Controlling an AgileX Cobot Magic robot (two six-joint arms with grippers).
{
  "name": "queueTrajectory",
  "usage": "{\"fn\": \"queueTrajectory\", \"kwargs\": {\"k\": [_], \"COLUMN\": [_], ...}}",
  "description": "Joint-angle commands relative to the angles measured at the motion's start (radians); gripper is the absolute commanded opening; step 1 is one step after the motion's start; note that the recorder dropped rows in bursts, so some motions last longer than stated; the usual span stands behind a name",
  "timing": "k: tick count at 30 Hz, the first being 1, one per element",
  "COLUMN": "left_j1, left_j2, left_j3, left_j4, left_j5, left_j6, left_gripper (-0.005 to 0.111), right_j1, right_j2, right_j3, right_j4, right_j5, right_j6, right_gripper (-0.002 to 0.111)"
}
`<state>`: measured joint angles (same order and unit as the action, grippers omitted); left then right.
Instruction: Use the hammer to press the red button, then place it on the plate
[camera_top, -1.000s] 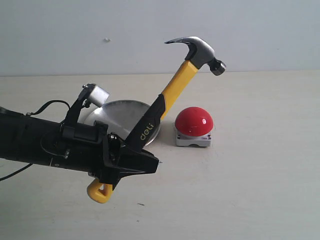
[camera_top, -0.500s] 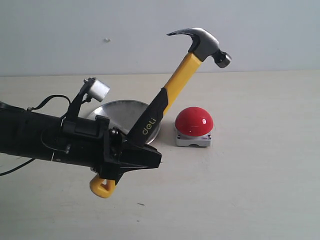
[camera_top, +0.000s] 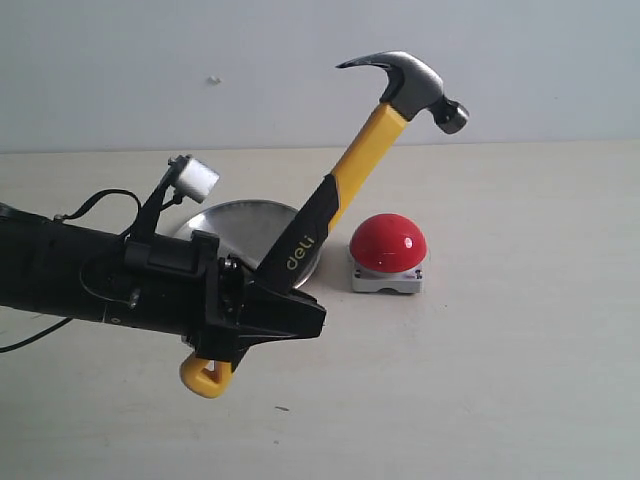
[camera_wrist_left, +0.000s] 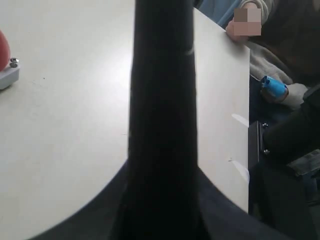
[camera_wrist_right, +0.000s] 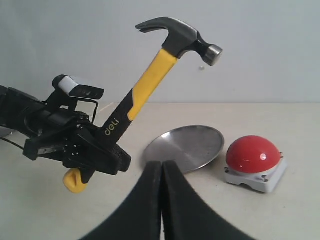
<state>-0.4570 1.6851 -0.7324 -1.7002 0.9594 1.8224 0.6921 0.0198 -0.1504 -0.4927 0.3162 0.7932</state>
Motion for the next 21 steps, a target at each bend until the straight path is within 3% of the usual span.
{"fn": "queueTrajectory", "kwargs": {"k": [1, 4, 11, 14, 17, 21], "left_j1": [-0.001, -0.001, -0.001, -0.001, -0.001, -0.036], "left_j2": [-0.02, -0.02, -0.089, -0.125, -0.174, -0.197], "left_j3": [-0.014, -0.014, -0.04, -0.074, -0.076, -0.065], "left_j4": [-0.044, -0.044, -0.042, 0.067, 0.119, 0.126], "left_j5": [0.068, 0.062, -0.131, -0.153, -0.297, -0.312], "left_j6": [0.019, 0.009, -0.114, -0.207, -0.302, -0.317], "left_gripper": [0.0, 0.0, 0.0, 0.0, 0.0, 0.0], "right_j1": [0.0, 0.0, 0.0, 0.0, 0.0, 0.0], "right_j2": [-0.005, -0.005, -0.005, -0.005, -0.005, -0.011], "right_j3": [0.005, 0.005, 0.005, 0.005, 0.005, 0.005], "right_j4": [0.036, 0.036, 0.036, 0.036, 0.036, 0.036], "right_j5": [-0.049, -0.079, -0.079, -0.079, -0.079, -0.079], "right_j6": [0.002, 0.002, 0.002, 0.002, 0.002, 0.002], "right_gripper": [0.0, 0.0, 0.0, 0.0, 0.0, 0.0]}}
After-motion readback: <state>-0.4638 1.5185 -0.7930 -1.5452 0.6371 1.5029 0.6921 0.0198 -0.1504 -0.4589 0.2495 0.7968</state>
